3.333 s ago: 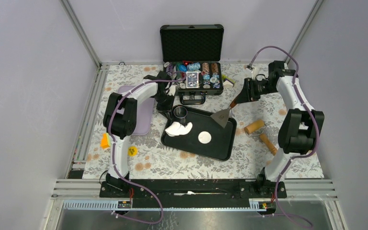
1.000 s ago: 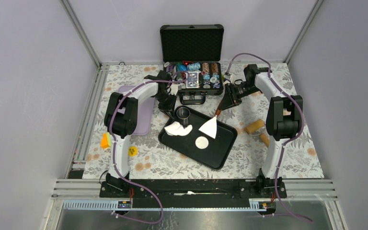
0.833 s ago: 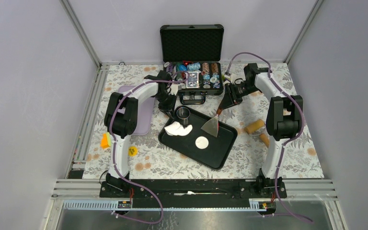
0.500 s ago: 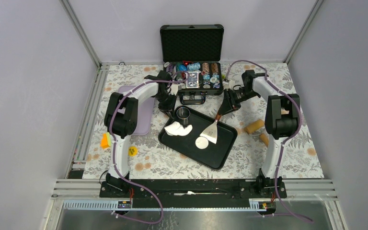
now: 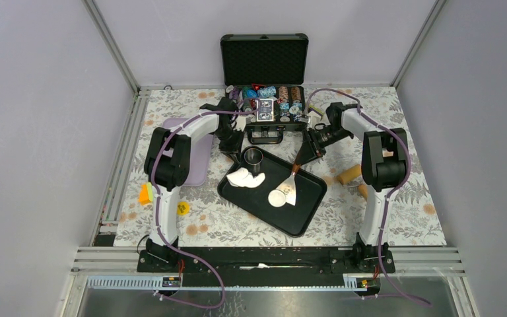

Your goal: Roll out the dumpling wrappers from the dough

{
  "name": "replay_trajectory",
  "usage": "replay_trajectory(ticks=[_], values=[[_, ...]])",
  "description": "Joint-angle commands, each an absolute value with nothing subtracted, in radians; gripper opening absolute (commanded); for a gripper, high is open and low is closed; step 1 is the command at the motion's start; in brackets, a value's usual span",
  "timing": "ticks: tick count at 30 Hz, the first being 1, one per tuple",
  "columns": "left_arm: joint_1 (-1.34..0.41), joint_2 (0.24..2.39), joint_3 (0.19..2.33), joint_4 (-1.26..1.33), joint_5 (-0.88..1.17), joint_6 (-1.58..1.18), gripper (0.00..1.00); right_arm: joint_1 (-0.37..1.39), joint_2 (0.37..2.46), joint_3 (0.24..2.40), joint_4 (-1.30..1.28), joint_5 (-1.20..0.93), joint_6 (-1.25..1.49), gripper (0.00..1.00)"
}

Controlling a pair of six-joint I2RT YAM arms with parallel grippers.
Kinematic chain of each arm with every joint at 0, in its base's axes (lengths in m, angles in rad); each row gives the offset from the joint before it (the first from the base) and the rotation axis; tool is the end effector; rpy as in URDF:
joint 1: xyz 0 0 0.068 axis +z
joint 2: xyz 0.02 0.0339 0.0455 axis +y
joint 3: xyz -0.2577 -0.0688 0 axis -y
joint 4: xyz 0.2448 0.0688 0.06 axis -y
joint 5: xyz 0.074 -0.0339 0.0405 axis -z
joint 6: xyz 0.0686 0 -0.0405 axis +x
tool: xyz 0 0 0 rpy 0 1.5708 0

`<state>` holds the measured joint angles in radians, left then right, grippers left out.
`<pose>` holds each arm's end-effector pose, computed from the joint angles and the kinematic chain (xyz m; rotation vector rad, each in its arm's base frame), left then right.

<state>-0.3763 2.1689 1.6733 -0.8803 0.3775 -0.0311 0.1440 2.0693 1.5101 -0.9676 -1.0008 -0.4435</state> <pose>0.3959 -0.1836 0.1277 0.5641 2.9130 -0.6136 0.3751 0.1128 0.1499 -0.7849 2.4865 1.4012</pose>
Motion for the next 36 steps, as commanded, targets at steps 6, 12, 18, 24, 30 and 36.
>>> replay_trajectory(ticks=[6, 12, 18, 24, 30, 36], values=[[-0.388, 2.186, 1.649, -0.813, 0.353, -0.058, 0.0, 0.114, 2.144, 1.639, -1.143, -1.175, -0.507, 0.0], [-0.393, 2.186, 1.65, -0.813, 0.353, -0.057, 0.0, 0.111, 2.147, 1.645, -1.199, -1.196, -0.554, 0.0], [-0.395, 2.187, 1.651, -0.813, 0.349, -0.057, 0.0, 0.11, 2.141, 1.667, -1.27, -1.232, -0.606, 0.0], [-0.397, 2.186, 1.651, -0.813, 0.348, -0.055, 0.0, 0.111, 2.125, 1.701, -1.298, -1.245, -0.61, 0.0], [-0.39, 2.163, 1.664, -0.821, 0.376, -0.052, 0.36, 0.111, 2.076, 1.75, -1.256, -1.242, -0.517, 0.0], [-0.353, 2.065, 1.643, -0.818, 0.459, -0.038, 0.9, 0.12, 1.969, 1.745, -1.021, -1.187, -0.223, 0.0]])
